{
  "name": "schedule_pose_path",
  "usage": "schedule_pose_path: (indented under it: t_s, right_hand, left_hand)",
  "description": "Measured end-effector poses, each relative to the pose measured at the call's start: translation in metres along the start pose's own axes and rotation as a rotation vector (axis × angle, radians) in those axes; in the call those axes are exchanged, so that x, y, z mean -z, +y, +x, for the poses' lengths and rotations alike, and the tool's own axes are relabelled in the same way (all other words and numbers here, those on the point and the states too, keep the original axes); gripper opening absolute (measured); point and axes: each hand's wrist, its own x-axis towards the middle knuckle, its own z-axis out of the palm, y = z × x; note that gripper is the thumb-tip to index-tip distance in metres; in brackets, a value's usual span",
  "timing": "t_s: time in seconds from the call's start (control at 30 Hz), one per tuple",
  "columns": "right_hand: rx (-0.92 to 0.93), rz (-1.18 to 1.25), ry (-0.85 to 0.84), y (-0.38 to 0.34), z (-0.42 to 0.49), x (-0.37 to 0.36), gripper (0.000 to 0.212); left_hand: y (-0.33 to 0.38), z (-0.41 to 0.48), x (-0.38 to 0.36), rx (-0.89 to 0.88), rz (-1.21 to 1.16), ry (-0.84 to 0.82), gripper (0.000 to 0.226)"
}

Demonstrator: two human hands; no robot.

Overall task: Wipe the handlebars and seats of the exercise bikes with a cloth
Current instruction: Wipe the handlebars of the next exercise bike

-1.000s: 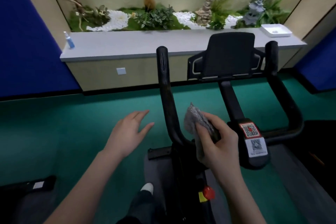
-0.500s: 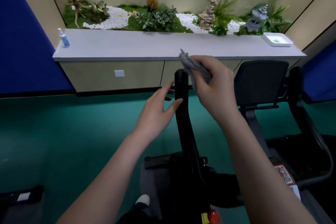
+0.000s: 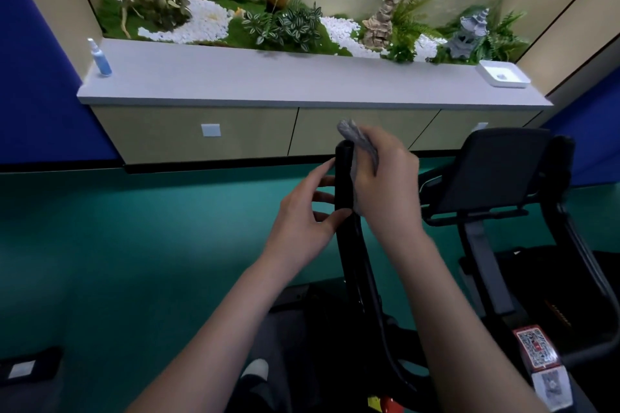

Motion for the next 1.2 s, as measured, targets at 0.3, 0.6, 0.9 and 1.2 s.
schedule_pose_path:
  t_s: [0.3,0.6,0.9,1.2]
  right_hand:
    - [-0.084,0.032,0.018,0.023,-0.056,-0.003,0.021]
    - [0.223,-0.112,0.165,0.005,-0.025,0.002,0.029]
    - [0.275,-0.178,0.06,0.033,-0.07,-0.002,0.034]
    - [0.337,-0.186,0.012,0.023,-0.065,-0.007,0.026]
  left_hand:
    - [0.0,-0.001,0.003,-0.01,-0.085,-0.033,0.073]
    - [-0.001,0.0,0.002,0.012,-0.179,-0.049,0.072]
    - [-0.005,-0.001,0.009,0.055,-0.333,-0.14,0.067]
    - [-0.012,-0.008,0.008,0.096,-0.378,-0.132,0.057]
